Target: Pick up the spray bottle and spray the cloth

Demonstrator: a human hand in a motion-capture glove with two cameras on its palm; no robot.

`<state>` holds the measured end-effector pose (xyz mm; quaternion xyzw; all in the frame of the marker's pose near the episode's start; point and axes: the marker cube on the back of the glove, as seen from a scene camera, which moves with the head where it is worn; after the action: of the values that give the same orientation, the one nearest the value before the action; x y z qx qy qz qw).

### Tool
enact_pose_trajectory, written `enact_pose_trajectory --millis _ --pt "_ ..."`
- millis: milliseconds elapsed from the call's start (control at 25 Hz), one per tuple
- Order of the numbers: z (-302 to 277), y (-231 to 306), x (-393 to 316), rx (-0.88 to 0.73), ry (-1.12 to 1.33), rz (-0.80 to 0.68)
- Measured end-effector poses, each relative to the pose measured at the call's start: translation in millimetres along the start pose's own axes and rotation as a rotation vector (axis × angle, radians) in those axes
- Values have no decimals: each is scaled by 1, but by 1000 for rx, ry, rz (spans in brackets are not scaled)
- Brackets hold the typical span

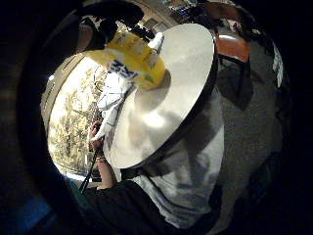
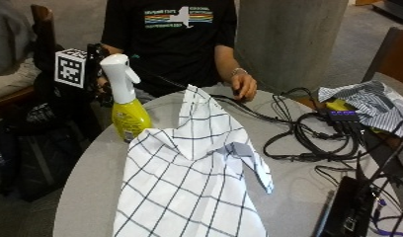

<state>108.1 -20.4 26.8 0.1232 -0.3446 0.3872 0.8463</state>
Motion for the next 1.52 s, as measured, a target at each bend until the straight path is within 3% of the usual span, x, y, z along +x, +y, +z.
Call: enact_pose_trajectory --millis 560,1159,1519 --pt "27 -69 21 -26 2 73" --pt "26 -69 31 -1 -210 -15" --pt "12 -64 40 132 -198 26"
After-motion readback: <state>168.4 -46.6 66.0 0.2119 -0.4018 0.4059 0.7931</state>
